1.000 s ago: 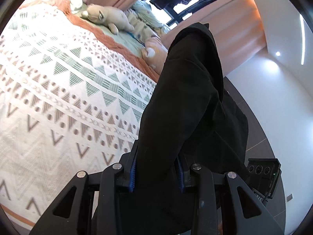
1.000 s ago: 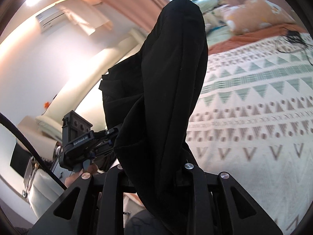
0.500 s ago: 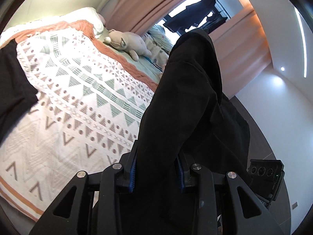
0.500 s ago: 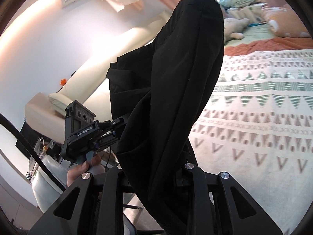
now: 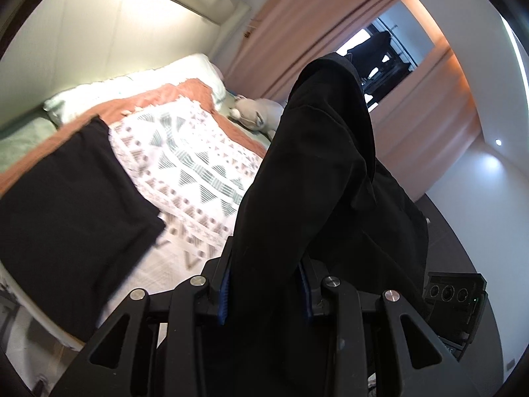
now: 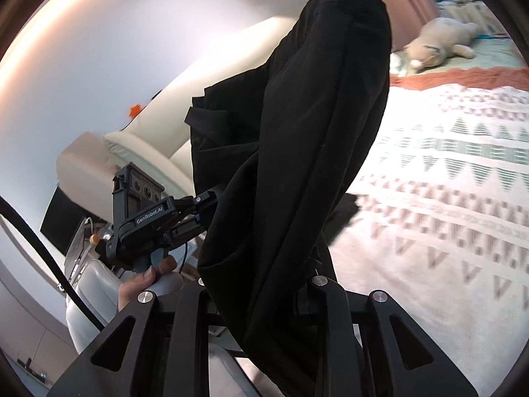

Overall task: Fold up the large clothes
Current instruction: 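Lift the black shirt strip end with both tools and carry it over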

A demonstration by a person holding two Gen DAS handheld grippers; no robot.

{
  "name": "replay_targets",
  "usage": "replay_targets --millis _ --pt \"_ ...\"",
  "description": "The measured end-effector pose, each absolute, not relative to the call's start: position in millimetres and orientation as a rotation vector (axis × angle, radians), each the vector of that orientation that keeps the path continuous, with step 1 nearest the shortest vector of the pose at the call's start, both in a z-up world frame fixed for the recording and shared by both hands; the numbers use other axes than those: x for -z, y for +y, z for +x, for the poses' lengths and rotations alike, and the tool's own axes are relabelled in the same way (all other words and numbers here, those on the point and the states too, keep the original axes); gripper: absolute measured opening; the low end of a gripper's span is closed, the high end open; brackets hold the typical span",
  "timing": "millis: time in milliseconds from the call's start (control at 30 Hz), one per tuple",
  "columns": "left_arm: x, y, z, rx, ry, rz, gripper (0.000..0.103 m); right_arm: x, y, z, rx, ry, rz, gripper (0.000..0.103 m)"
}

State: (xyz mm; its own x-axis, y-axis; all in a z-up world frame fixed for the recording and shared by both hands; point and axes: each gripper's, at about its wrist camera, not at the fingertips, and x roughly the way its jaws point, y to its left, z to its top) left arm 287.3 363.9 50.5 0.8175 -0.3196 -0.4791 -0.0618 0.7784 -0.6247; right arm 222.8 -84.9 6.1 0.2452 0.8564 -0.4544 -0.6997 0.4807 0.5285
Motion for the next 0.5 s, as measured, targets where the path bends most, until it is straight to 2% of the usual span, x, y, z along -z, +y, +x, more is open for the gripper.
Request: replay_targets --millis 333,500 --pt "-64 480 265 -0.025 0.597 -0.700 0.033 2 52 249 -1.224 0.832 0.165 0.020" --pt "-69 500 263 -0.131 0.614 -0.620 0.033 13 105 254 -1.293 0.876 0.159 0.020"
